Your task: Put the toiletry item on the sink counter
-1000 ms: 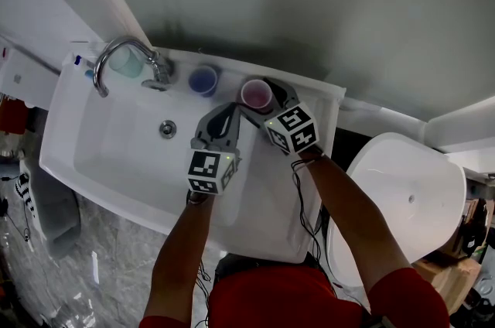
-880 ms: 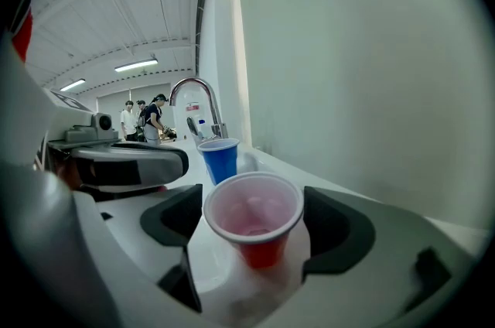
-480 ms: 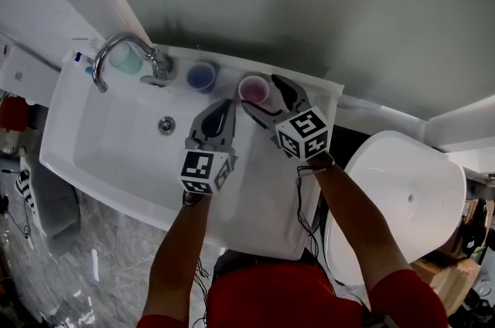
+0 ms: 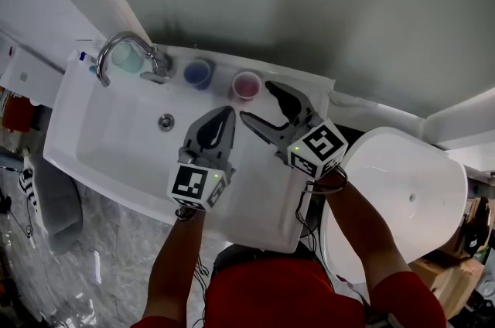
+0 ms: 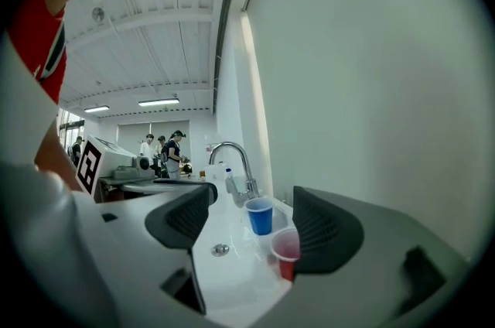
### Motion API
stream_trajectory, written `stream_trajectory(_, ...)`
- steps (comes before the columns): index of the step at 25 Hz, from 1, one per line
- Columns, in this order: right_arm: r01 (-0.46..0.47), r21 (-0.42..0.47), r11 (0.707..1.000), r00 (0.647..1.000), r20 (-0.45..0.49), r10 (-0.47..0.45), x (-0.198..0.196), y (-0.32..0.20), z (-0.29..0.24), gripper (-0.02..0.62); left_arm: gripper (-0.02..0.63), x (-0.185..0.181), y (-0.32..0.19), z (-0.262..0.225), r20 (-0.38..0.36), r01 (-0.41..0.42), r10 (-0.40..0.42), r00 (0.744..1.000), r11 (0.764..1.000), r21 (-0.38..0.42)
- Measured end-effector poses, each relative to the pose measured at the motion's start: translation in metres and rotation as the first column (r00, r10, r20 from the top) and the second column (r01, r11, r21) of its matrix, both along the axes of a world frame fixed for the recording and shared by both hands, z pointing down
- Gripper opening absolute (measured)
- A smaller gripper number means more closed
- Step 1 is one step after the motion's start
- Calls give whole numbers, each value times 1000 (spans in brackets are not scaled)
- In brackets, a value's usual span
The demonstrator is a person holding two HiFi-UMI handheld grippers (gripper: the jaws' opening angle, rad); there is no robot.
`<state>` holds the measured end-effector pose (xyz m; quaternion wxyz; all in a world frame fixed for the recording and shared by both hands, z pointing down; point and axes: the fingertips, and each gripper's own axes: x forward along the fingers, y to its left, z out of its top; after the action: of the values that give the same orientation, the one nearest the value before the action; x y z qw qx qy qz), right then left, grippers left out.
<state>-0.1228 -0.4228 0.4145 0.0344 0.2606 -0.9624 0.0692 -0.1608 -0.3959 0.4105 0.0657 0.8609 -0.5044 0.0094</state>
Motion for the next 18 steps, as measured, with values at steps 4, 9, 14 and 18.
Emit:
stream_trajectory(4,39,53,998,999,14,-40,6,28,-22,339,18,3,21,-17,-17,15,-14,1000,1000,25)
stream_trajectory(9,25,114,993,999,19,-27,17,57,-42,94,18,12,47,-37,-12,9,-8,1000,998,56)
stream_trajectory(14,64,111,992,996,59,-70,20,94,-62,38,18,27,78,-53,3,-10,9,1000,996,85)
stream_trajectory(18,111,94,989,991,62,-117,23,121,-66,32,18,32,100,-64,-21,-12,14,1000,996,93)
